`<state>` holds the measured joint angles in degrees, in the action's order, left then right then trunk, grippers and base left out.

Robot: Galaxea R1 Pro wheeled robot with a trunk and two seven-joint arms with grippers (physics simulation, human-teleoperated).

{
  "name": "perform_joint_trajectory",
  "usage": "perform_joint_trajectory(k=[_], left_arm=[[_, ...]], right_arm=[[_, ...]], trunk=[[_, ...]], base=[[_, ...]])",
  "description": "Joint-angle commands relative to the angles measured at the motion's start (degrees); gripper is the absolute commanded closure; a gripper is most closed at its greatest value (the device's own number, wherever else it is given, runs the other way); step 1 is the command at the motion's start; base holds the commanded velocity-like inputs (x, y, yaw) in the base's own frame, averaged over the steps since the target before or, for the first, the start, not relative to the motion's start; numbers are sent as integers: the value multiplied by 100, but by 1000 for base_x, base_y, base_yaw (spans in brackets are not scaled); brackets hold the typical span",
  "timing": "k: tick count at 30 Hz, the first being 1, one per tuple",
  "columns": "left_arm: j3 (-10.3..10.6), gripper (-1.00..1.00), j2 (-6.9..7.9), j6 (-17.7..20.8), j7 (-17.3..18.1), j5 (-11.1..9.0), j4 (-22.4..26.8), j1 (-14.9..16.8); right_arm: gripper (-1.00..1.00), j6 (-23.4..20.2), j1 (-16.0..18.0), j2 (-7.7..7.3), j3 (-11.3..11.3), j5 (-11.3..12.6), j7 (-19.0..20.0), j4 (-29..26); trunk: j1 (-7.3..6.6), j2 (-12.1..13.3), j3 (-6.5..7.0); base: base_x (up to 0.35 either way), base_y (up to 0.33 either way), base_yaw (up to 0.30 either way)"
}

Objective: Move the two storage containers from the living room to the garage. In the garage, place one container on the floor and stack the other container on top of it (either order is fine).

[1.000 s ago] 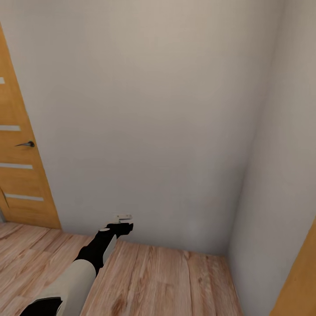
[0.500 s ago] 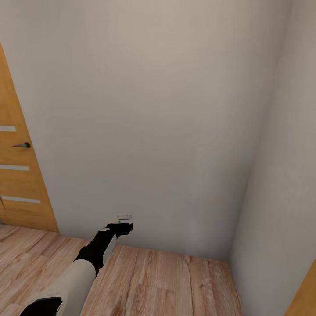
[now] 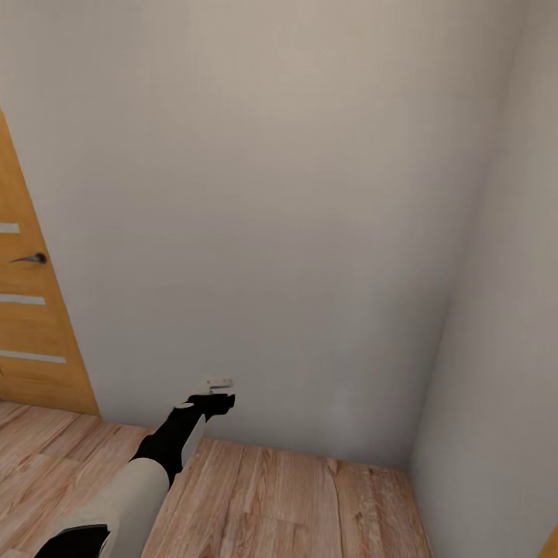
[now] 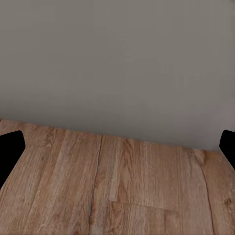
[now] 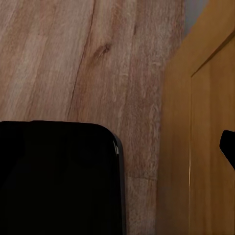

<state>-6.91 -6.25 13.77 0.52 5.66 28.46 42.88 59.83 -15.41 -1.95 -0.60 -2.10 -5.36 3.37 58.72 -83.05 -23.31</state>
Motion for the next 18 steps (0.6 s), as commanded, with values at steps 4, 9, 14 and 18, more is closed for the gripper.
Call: perform_joint_trajectory(k=[4, 9, 14, 18], left_arm=[[-38, -100, -8, 30, 12, 58, 11, 4], [-38, -100, -11, 30, 16, 58, 11, 3], [-38, -100, -16, 30, 14, 58, 11, 2], [-38, -100, -16, 30, 14, 58, 11, 2]], right_arm=[[-100, 17, 3, -2, -2, -27, -31, 8], [-100, 17, 3, 1, -2, -27, -26, 7], [-100, 17, 3, -1, -2, -27, -31, 6], [-100, 17, 3, 0, -2, -27, -34, 6]], trunk=[[0, -3, -5], [0, -3, -5], [0, -3, -5], [0, -3, -5]], base=[[7, 0, 0], [1, 0, 0], [0, 0, 0], [0, 0, 65]])
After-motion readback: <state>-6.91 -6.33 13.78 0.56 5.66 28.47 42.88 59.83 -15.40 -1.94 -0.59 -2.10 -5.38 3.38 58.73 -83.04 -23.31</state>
